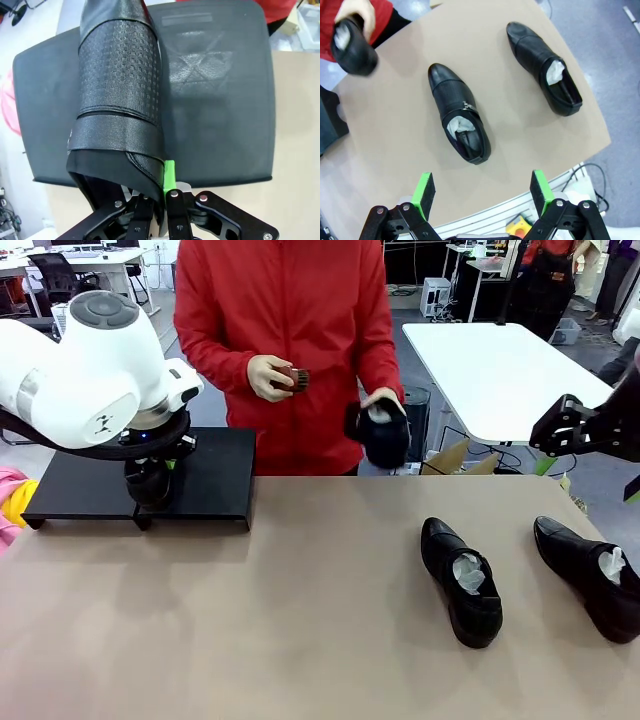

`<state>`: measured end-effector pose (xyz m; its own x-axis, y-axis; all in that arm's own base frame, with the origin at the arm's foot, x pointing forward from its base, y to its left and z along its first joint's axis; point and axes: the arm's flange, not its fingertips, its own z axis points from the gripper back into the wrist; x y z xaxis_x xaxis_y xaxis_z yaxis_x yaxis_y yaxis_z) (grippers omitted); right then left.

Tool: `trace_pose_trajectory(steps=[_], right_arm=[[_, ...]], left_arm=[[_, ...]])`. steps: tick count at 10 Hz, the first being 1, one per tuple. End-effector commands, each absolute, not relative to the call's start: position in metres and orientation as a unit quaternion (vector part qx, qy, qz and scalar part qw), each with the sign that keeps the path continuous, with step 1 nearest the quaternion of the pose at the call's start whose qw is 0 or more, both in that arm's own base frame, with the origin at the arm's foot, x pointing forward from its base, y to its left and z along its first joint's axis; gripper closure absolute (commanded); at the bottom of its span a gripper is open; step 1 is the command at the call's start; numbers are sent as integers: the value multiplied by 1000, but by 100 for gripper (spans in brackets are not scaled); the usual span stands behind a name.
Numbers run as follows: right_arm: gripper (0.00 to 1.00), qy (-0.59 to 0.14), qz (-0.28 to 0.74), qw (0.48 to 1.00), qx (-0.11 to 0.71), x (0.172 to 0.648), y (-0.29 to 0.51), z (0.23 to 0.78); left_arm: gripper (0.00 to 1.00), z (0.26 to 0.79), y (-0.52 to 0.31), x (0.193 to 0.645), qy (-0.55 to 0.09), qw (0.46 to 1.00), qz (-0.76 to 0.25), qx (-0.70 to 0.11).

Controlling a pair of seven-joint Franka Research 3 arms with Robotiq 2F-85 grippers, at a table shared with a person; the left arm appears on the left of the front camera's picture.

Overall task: Organize the shoes by placing them on the stand.
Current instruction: Place the Shoe from the middle of the table onto the Shoes Stand.

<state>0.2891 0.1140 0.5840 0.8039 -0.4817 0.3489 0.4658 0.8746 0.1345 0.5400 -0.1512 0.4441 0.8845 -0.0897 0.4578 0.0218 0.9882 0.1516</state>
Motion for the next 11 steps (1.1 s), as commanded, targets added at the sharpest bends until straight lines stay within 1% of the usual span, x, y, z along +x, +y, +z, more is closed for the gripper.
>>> trace_pose_trajectory(steps=[1,3,6,11], right_arm=[[0,-190,-240,952,20,289,114,586],[0,-190,-240,952,20,289,114,586],[0,-190,-240,952,20,289,114,586],[0,-190,-240,952,20,289,114,586]], left_arm=[[100,443,-153,543,-264,960,-16,90],[100,438,-151,546,-262,961,-12,94],[100,432,-155,551,-276,956,-18,93],[100,418,-160,559,-274,955,-23,108]])
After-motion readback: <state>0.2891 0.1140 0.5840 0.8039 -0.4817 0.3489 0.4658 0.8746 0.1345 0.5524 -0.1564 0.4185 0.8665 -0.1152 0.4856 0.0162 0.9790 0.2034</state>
